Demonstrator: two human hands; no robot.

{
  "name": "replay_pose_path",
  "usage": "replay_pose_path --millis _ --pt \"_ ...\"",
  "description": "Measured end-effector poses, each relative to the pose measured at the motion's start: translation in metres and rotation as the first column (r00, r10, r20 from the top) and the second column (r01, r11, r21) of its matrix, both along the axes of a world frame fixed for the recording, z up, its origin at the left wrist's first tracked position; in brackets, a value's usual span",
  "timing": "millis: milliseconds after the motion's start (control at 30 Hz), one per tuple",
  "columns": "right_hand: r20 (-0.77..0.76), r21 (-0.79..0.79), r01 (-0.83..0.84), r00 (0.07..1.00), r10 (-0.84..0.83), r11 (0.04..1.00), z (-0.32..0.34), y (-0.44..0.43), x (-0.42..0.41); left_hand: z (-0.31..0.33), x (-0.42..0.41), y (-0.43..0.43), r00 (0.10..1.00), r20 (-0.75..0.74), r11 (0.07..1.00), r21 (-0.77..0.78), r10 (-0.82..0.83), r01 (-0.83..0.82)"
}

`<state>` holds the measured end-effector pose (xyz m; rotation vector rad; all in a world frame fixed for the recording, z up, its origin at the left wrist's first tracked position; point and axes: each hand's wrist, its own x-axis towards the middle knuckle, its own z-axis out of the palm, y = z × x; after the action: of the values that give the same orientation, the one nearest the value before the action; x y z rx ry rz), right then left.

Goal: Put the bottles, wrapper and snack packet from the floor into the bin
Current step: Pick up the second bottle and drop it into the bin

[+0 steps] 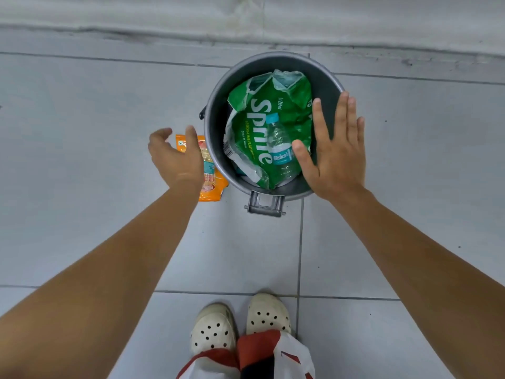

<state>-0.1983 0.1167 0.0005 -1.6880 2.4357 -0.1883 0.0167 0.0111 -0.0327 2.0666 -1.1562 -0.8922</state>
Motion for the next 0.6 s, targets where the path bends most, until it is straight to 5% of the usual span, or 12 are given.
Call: replay_pose_path --millis 67,167,233,300,467,600 --pt "-0.005 0.002 -0.005 1.000 0.005 1.000 0.000 0.000 0.000 -0.028 0.011 0.004 0.959 0.176 0.957 0.226 -0.222 0.181" --pt "-0.006 -0.003 -0.004 1.000 0.004 1.000 -0.002 0.000 0.000 -0.057 0.018 0.016 0.770 0.194 0.723 0.537 -0.607 0.435" --pt "-0.002 -0.019 -0.001 1.000 0.001 1.000 -0.004 0.001 0.000 -0.069 0.016 0.024 0.620 0.148 0.558 0.625 -0.771 0.545" --pt "-0.005 -0.033 -0.003 1.000 0.003 0.999 -0.005 0.001 0.000 -0.079 0.015 0.031 0.566 0.123 0.505 0.630 -0.815 0.590" --pt "-0.007 -0.037 0.001 1.000 -0.001 0.999 -0.006 0.000 -0.001 -0.090 0.016 0.040 0.598 0.188 0.589 0.546 -0.779 0.595" --pt "-0.004 -0.026 -0.005 1.000 0.005 1.000 -0.005 0.000 0.000 -0.062 0.019 0.035 0.850 0.132 0.836 0.309 -0.509 0.453"
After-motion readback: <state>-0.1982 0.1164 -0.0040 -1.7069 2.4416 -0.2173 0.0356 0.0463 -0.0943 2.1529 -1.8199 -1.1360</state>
